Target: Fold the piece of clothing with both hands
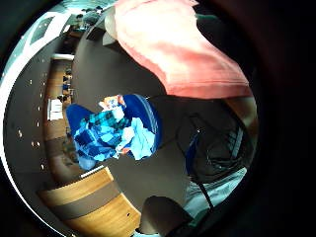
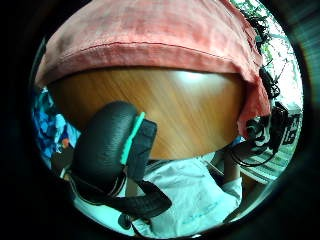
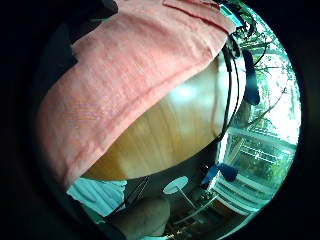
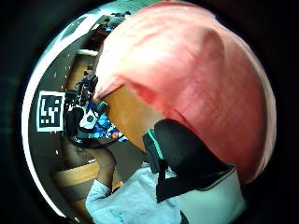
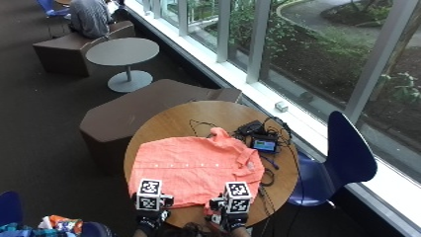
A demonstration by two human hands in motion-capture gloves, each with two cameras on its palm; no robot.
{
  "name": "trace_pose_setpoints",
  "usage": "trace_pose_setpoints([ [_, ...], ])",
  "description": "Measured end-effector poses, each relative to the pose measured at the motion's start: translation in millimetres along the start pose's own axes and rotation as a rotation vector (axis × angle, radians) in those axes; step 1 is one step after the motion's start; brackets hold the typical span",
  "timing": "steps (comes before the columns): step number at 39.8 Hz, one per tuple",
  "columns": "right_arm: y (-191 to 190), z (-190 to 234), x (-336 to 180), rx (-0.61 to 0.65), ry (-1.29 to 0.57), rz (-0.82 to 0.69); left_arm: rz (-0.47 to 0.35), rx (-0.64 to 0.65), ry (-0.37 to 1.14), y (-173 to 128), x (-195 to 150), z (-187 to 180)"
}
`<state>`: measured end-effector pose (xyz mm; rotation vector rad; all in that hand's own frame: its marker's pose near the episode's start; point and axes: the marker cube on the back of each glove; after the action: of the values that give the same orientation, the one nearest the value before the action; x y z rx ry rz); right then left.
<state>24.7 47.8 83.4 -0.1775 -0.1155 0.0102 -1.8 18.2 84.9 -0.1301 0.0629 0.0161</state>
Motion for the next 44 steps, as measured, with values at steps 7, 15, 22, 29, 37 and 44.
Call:
trace_pose_setpoints([
  [7,-11.0,10.8,13.7,0.037,0.005,0.044,-0.056,0.161,0.077,-26.1,-11.1,26.1],
  [15,-38.5,-6.4,38.1,0.384,0.067,0.053,-0.158,0.587,-0.076,-21.6,-31.7,1.5],
  [22,-19.4,-48.2,47.1,0.611,-0.043,-0.086,-0.092,0.764,-0.003,7.5,-34.9,-20.2],
  [29,40.4,-95.0,50.0,0.345,-0.091,-0.291,0.098,0.938,0.054,62.7,-52.5,-88.7],
  [37,-2.0,-168.6,43.4,0.028,-0.213,-0.363,0.272,0.580,0.088,44.1,-65.4,-114.4],
  [44,-169.4,-162.7,35.7,-0.066,-0.184,-0.247,0.196,0.338,-0.030,-69.4,-70.6,-113.8],
])
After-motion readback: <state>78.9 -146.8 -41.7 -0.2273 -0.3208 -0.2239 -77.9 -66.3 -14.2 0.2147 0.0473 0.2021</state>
